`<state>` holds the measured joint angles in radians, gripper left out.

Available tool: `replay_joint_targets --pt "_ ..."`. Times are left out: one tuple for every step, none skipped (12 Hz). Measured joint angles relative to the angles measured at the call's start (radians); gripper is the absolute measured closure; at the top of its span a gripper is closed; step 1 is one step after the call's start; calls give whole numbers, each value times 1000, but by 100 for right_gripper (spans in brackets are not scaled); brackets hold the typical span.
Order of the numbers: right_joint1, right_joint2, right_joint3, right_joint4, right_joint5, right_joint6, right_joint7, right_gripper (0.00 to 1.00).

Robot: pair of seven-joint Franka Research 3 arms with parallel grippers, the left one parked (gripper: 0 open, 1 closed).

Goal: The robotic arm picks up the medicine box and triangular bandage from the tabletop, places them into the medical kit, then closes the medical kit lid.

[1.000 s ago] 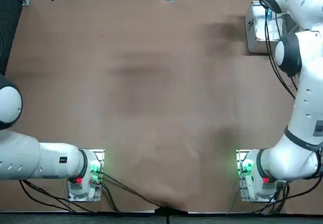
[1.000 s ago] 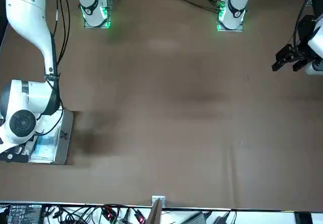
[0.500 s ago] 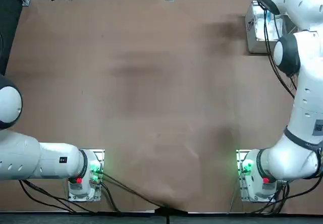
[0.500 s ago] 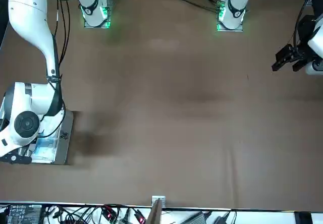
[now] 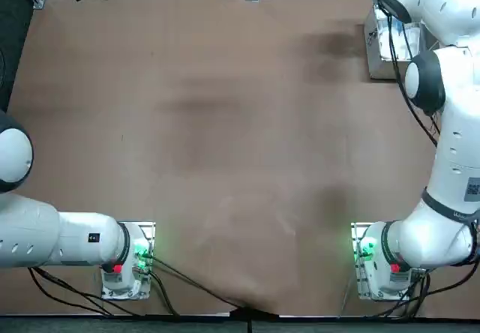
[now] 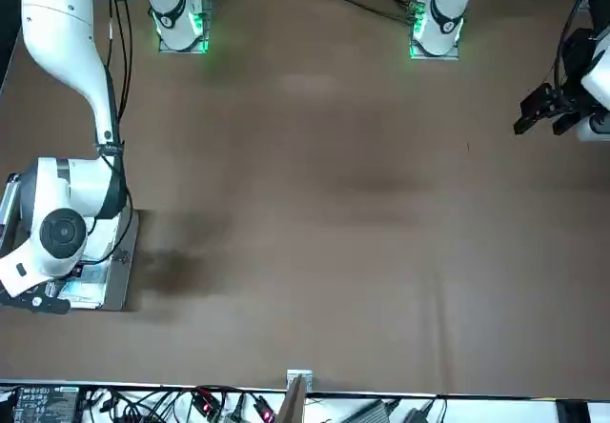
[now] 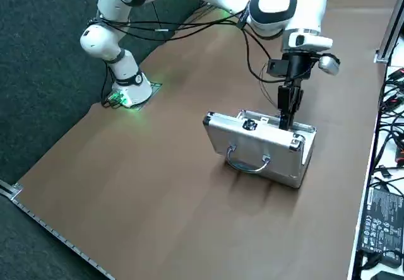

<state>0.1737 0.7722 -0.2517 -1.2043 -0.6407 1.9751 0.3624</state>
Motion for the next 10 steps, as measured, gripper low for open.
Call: replay_joint_targets --pt "1 0 3 2 6 1 3 62" --pt "2 0 4 6 17 1 4 54" --pt "1 -1 4 12 35 1 4 54" --pt "1 -4 4 16 53 0 4 52" --pt "2 -8 4 20 69 0 4 52" --pt "2 -13 4 27 89 0 4 52" --pt "2 -20 4 33 115 -3 4 49" --pt "4 -37 4 35 153 -24 4 47" --pt "5 -43 4 36 160 -40 4 47" --pt "5 -49 4 37 163 -51 1 49"
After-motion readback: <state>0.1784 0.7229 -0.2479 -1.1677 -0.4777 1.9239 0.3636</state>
